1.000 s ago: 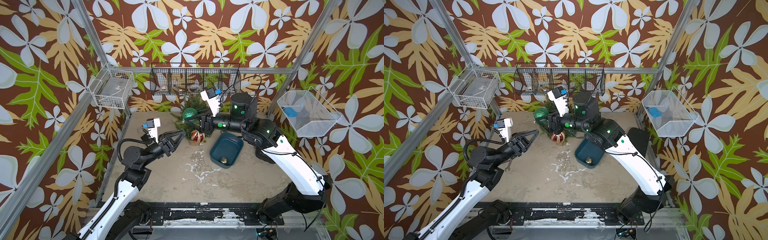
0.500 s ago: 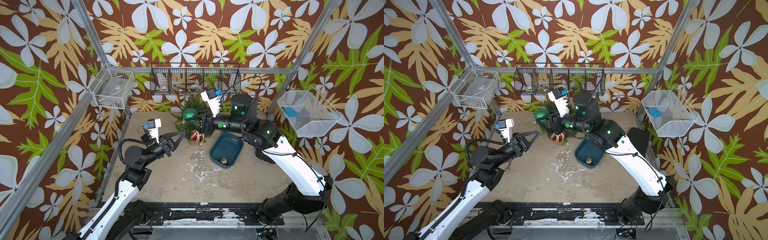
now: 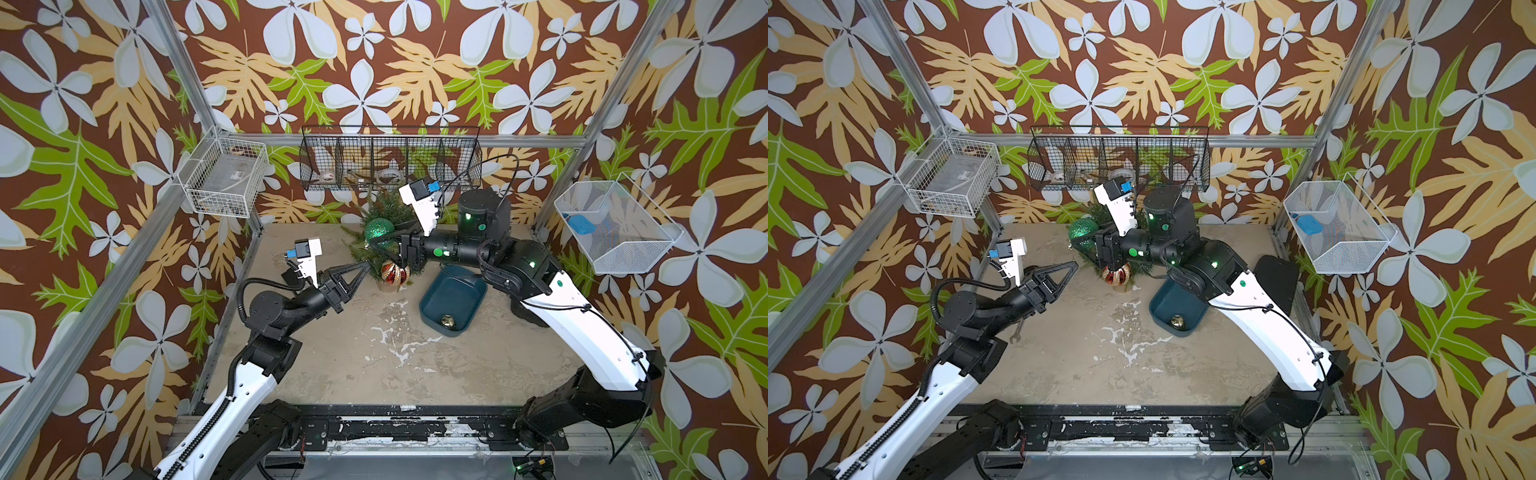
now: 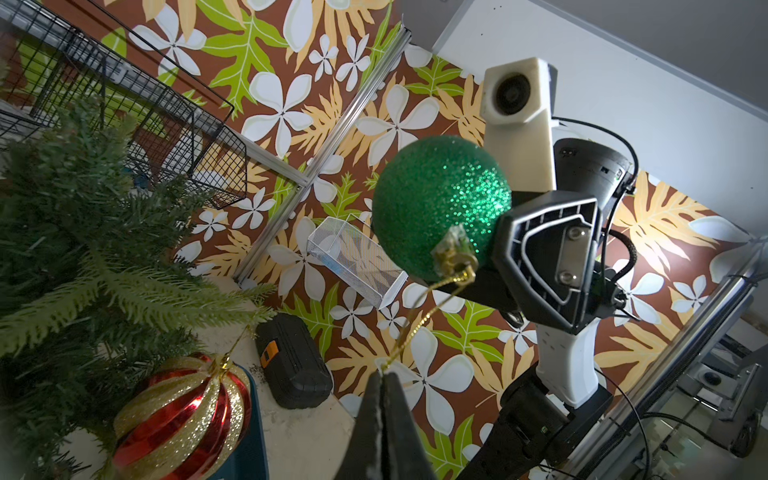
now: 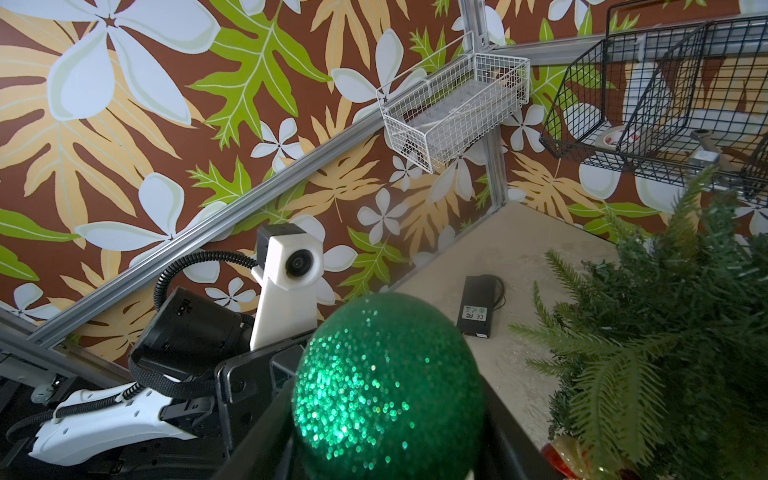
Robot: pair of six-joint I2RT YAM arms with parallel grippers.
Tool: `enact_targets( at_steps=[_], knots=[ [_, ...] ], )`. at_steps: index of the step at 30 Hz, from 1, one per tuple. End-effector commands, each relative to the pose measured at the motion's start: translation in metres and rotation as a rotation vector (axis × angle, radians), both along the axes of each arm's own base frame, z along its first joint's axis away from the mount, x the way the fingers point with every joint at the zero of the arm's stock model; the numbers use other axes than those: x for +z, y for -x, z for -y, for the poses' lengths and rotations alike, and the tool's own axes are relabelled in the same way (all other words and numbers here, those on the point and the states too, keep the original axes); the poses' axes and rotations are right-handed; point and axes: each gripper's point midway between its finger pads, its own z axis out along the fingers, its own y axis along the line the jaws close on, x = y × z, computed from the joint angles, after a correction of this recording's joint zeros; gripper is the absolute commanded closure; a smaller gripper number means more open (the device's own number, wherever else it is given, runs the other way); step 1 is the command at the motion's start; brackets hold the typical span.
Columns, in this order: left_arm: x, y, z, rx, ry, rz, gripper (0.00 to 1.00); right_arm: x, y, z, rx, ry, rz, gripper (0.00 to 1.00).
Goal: Decorate the small christmas tree with ornaments
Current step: Hang an ornament on the christmas tree.
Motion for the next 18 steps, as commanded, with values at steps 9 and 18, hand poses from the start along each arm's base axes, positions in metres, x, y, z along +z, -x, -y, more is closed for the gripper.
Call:
enact_targets(
  at_steps=[9, 18],
  knots=[
    [-0.019, -0.022, -0.018, 0.147, -0.064, -0.036, 1.0, -0.034, -0.027, -0.012, -0.064, 0.095, -0.002, 0.45],
    [-0.043, -0.04, -0.034, 0.218, -0.084, -0.095, 1.0, -0.049, -0.05, -0.017, -0.134, 0.153, 0.014, 0.45]
  ],
)
